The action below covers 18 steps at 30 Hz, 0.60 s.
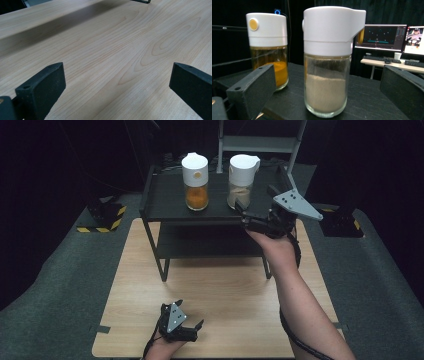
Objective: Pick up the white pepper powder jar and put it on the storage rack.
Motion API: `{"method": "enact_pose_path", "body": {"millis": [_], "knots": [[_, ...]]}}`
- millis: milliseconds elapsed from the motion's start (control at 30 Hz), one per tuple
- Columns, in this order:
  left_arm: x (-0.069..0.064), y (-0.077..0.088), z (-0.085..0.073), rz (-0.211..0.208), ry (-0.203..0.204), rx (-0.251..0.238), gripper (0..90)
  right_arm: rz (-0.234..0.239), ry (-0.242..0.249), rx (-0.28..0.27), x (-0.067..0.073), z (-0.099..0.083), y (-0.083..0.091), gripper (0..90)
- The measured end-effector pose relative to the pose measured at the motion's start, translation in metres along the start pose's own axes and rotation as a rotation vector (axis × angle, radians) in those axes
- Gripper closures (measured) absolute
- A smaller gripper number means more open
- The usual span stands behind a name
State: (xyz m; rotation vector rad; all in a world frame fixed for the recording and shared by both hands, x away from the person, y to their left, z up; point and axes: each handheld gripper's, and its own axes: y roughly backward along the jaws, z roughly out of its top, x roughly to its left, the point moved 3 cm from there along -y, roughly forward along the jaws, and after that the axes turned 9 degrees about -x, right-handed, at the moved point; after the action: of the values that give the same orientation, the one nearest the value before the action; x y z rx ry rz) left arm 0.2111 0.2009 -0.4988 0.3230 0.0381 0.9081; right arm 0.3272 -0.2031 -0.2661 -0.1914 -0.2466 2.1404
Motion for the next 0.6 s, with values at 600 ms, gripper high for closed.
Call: {"method": "enact_pose_path", "body": {"millis": [600], "knots": [[-0.001,-0.001,0.001,0.000,-0.008,0.005,0.7,0.057,0.078,0.037,0.006,-0.028,0.050,0.0]]}}
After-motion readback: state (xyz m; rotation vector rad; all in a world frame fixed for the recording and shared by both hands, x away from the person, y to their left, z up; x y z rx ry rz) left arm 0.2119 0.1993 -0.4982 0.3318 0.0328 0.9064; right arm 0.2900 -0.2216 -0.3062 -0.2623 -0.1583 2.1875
